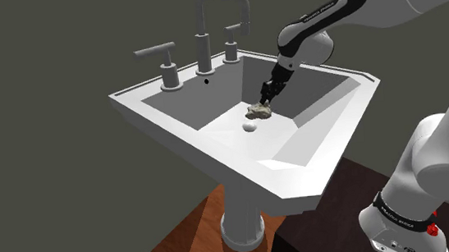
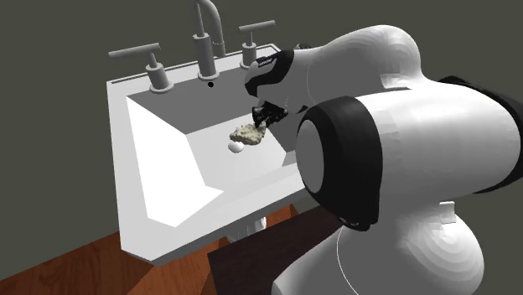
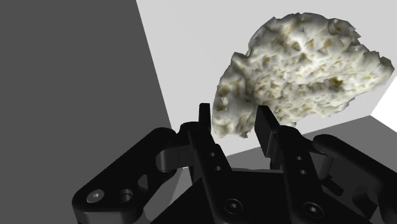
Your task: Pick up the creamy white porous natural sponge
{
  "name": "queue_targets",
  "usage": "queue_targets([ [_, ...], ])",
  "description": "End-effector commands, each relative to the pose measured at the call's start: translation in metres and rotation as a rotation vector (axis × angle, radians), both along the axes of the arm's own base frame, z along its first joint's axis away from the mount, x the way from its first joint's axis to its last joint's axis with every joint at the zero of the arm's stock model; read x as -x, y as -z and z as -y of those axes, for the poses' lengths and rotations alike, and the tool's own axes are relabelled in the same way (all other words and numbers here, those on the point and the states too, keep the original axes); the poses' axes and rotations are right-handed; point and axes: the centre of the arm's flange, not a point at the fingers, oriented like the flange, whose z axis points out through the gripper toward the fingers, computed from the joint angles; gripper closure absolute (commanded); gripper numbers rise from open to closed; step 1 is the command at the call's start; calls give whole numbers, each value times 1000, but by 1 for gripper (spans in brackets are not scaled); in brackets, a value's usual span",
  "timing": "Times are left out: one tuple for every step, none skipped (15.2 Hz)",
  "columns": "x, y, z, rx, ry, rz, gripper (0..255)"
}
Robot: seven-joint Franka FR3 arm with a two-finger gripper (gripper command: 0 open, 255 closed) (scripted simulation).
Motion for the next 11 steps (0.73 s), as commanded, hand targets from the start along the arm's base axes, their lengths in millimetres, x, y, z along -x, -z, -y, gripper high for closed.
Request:
queue_targets([
  [0,-11,-1,0,0,0,255],
  [0,-16,-1,0,0,0,255],
  [0,-21,-1,0,0,0,255],
  [0,-27,-1,0,0,0,255],
  [0,-32,-1,0,0,0,255],
  [0,-37,-1,0,0,0,255],
  [0,-42,-1,0,0,0,255],
  [0,-48,-1,0,0,0,255],
  [0,-53,-1,0,0,0,255],
  [0,-54,-1,0,0,0,255],
  [0,-54,-1,0,0,0,255],
])
